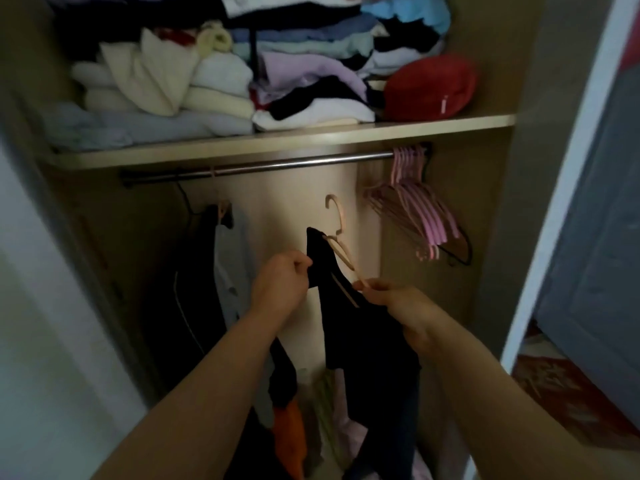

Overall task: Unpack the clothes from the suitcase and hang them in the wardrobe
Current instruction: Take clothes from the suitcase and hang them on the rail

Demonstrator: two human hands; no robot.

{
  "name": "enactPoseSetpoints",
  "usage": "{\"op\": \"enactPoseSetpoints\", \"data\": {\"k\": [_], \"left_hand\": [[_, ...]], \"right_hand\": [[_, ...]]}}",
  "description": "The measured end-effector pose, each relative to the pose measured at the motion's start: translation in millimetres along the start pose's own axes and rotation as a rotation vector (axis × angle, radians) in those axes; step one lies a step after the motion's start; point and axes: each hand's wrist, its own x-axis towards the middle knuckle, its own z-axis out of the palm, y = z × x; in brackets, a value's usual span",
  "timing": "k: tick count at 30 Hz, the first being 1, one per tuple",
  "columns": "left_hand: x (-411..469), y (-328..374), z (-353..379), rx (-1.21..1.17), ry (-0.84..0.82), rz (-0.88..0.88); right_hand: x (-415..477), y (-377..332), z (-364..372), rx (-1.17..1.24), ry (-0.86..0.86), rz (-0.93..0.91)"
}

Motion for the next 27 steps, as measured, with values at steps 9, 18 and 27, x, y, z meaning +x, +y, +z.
{"op": "enactPoseSetpoints", "data": {"k": [9,18,27], "left_hand": [[68,-58,-52,-0.005,0.155,-0.098],[133,-89,-90,-0.055,0.286,-0.198],[162,-101,-92,-0.233,0.294,-0.2]], "right_hand": [[98,-37,97,-0.098,0.001,-0.09],[170,-73,166,-0.119,0.008,-0.135],[223,-73,201,-0.132,0.057,-0.133]]}}
